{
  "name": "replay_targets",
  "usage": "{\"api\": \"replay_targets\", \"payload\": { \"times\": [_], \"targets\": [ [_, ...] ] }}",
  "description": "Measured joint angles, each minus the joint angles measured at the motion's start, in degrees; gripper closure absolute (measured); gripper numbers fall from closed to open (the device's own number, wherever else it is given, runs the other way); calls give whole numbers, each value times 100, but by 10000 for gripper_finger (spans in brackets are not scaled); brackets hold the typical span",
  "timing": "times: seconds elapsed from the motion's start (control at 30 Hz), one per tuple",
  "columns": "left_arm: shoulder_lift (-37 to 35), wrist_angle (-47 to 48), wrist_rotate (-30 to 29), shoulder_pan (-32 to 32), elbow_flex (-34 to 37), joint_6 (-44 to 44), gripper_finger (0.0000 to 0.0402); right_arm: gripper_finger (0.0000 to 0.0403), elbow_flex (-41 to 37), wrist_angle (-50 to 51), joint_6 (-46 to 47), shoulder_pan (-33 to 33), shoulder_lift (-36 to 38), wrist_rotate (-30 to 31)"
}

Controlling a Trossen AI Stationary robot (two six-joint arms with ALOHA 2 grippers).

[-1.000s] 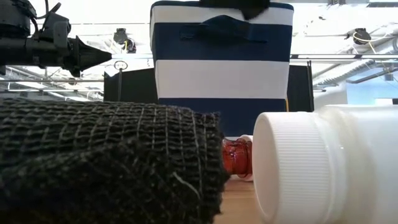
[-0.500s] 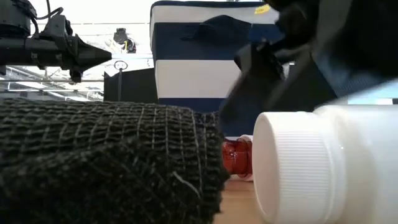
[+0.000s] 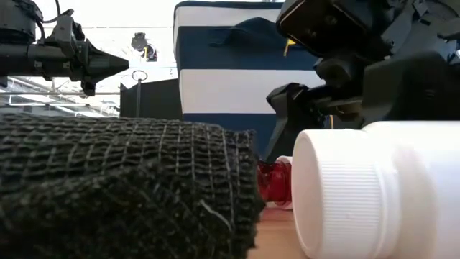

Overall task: Pick & place medical supplies in basket/bin
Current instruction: Put the red pill bottle into the blue bin

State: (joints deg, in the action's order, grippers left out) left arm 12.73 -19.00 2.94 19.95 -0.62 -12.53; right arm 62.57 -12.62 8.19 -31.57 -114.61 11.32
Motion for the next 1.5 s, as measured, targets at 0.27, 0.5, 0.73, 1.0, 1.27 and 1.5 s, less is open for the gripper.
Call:
{"api": "replay_targets", "payload": {
  "times": [0.27, 0.5, 0.73, 1.0, 1.27, 1.5],
  "targets": [
    [0, -4, 0, 1, 0, 22, 360, 185, 0, -269, -200, 7, 2, -409],
    [0, -11, 0, 1, 0, 35, 360, 276, 0, -417, -353, 127, 135, -425],
    [0, -15, -31, 1, 0, 34, 360, 367, 0, -90, -580, 183, 582, -580],
    [0, -15, -35, 1, 0, 32, 360, 357, 0, -48, -603, 177, 772, -702],
    [1, -5, -31, -1, 0, 27, 360, 203, 0, 22, -424, 187, 427, -557],
    [0, 0, -33, 1, 0, 26, 360, 153, 0, 19, -247, 197, 124, -547]
  ]
}}
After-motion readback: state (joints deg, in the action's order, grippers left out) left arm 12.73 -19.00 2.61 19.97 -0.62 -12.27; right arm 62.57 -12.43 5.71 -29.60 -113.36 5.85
